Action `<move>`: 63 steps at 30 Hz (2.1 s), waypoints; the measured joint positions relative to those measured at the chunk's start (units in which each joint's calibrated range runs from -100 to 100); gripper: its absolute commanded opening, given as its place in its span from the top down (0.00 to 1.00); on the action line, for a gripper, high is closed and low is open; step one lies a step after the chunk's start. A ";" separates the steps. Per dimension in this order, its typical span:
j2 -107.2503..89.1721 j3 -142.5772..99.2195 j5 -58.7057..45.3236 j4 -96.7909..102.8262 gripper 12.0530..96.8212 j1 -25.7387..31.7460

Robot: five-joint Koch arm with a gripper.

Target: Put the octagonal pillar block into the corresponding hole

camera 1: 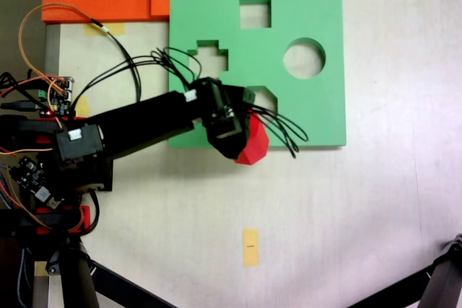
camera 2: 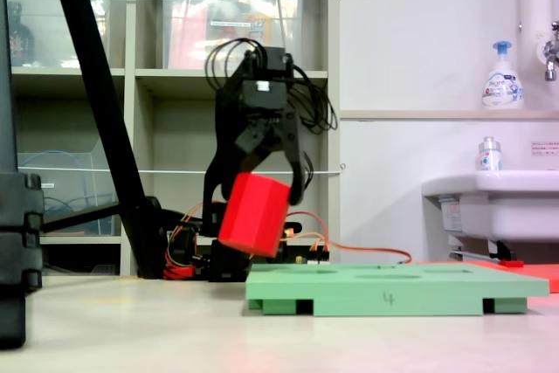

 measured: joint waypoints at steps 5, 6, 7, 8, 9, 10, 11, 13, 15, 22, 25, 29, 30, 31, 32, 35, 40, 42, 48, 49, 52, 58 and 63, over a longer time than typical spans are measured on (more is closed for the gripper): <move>3.28 1.57 1.12 0.39 0.69 1.27; 4.51 1.57 1.61 1.47 0.69 1.71; 4.79 1.57 1.66 1.57 0.69 1.76; 5.34 1.57 1.95 1.76 0.69 2.05; 6.02 1.96 2.25 1.76 0.69 2.54; 6.70 2.74 2.54 1.96 0.69 2.98; 7.25 3.33 2.83 2.15 0.69 3.22; 7.93 4.12 3.32 2.55 0.69 3.47; 8.21 4.12 3.76 2.94 0.69 3.71; 11.22 4.31 5.32 5.68 0.69 4.20; 12.59 6.37 5.57 6.07 0.69 4.54; 13.82 6.47 5.81 6.46 0.69 4.93; 14.09 6.47 5.81 6.56 0.69 4.98; 14.36 6.47 5.81 6.85 0.69 5.03; 14.64 6.47 5.81 7.15 0.69 5.08; 15.18 6.47 6.20 7.44 0.69 5.18; 16.83 7.55 6.30 7.64 0.69 5.42; 17.51 8.33 6.50 7.54 0.69 5.52; 19.43 9.60 6.84 7.34 0.69 5.62; 19.56 9.90 6.84 7.44 0.69 5.62; 19.84 10.19 6.84 7.44 0.69 5.57; 20.79 10.58 6.84 7.44 0.69 5.52; 21.61 11.07 6.89 7.34 0.69 5.52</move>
